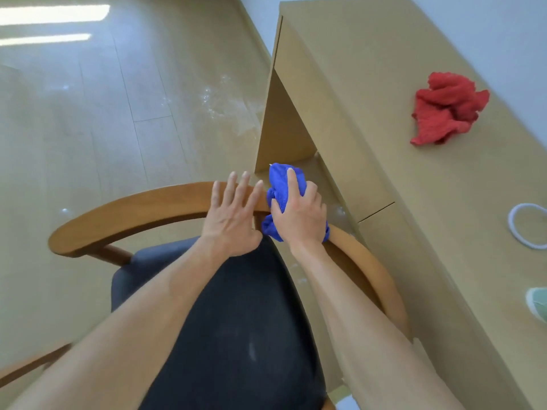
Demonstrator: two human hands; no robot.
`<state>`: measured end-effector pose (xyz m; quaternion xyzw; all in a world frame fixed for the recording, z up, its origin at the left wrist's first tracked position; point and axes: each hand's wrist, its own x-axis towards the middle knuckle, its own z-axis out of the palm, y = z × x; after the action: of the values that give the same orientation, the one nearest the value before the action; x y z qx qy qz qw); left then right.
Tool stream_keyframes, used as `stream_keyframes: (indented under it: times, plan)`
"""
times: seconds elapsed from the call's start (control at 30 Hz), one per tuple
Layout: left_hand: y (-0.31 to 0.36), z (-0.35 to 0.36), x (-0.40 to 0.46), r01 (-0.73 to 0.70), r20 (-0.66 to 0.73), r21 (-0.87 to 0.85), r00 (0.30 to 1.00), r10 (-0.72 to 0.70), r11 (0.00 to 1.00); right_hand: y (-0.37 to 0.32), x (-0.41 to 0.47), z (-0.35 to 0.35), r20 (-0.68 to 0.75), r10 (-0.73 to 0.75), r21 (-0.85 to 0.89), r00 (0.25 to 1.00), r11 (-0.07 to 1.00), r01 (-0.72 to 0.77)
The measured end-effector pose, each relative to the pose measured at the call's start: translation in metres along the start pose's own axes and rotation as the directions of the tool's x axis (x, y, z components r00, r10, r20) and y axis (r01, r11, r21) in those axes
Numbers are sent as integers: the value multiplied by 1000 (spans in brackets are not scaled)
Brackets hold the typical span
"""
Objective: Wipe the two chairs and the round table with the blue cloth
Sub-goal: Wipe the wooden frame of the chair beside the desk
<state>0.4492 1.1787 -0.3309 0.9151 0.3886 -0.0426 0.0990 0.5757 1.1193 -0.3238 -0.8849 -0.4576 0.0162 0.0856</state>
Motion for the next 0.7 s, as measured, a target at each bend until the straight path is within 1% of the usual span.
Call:
stream_keyframes:
  times: [0.07,0.17,0.2,0.3,0.4,0.53,0.63,0.7]
  plan:
    - [20,12,5,-20,53,72,998,16,997,4,-2,-3,27,-15,14,1000,1000,14]
    - [18,23,4,-27,64,169,998,16,985,18,-14,-11,45,-16,-18,999,1000,17]
    - [17,24,4,-30,64,174,998,19,984,25,-22,-16,31,-17,-42,999,999,19]
    - [16,23,5,-31,82,173,996,17,984,44,-52,-29,-77,-32,-86,997,996,25]
    - [15,19,5,-41,113,164,993,23,986,61,-75,-36,-138,-20,-38,990,999,15]
    - [10,14,6,-75,131,132,990,57,988,78,-97,-50,-193,95,41,977,995,-89]
    - [7,12,8,-102,162,120,983,82,987,91,-125,-63,-158,286,242,945,939,-244]
    - [4,10,9,-113,172,111,981,93,987,102,-150,-71,-146,381,328,913,889,-319]
